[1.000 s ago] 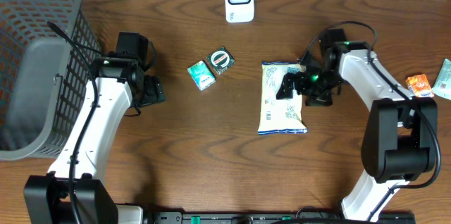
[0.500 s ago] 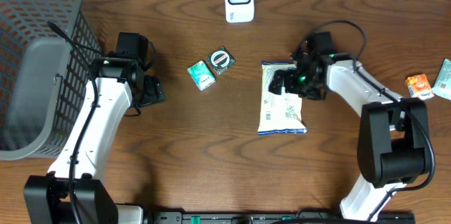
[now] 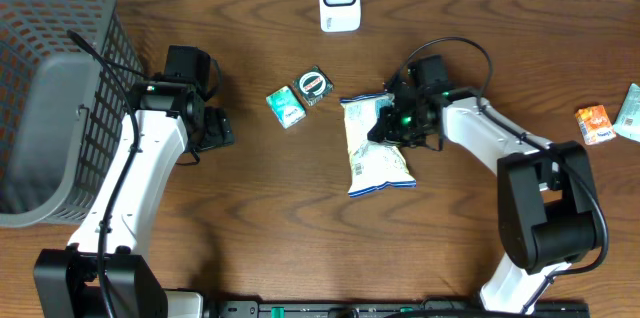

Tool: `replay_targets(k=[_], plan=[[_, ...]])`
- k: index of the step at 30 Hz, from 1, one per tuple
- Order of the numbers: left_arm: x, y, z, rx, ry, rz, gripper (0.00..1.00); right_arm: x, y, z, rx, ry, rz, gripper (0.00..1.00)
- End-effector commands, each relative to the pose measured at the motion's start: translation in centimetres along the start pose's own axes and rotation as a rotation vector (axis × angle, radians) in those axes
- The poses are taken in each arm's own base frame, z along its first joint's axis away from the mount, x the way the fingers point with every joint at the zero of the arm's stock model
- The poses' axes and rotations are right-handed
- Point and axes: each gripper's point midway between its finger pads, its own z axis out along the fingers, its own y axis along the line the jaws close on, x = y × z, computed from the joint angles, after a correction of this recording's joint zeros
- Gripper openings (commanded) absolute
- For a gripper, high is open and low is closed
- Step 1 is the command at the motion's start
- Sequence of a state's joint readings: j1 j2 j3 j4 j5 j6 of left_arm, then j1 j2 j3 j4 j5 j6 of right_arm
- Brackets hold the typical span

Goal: Scan the item barcode
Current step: 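Lift the chip bag up to the white scanner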

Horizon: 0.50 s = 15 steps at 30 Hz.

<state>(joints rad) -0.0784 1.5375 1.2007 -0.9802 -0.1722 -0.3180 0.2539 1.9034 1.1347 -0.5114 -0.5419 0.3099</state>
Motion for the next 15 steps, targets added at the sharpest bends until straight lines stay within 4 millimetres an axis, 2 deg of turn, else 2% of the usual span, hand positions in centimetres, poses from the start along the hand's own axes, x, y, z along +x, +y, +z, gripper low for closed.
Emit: replay_targets(k=[1, 4, 5, 7, 11, 13, 15], plan=[[0.0, 0.5, 0.1, -0.022, -0.001, -0.015, 0.98, -0.6, 2.3, -2.3, -0.235, 0.009, 0.057, 0.01], [0.0, 0.5, 0.1, -0.022, -0.001, -0.015, 0.98, -2.3, 4.9, -6.6, -0.46, -0.052, 0.021, 0.01], [0.0, 0.5, 0.1, -0.022, -0.001, -0.015, 0.98, -3.2, 6.2, -9.5, -0.569, -0.097, -0.011, 0.01], [0.0, 0.5, 0.1, -0.022, -0.001, -0.015, 0.98, -3.9, 6.9, -12.4, -0.633, -0.146, -0.023, 0.01], [0.0, 0.5, 0.1, -0.022, -0.001, -0.015, 0.98, -4.4, 8.0, -16.8, -0.67, -0.234, -0.055, 0.01], [0.0, 0.5, 0.1, -0.022, -0.001, -0.015, 0.98, -4.3, 9.2, -19.1, -0.678, -0.28, -0.084, 0.01], [0.0, 0.5, 0.1, -0.022, -0.001, -0.016, 0.97, -4.0, 11.2, -21.8, -0.691, -0.34, -0.147, 0.01]])
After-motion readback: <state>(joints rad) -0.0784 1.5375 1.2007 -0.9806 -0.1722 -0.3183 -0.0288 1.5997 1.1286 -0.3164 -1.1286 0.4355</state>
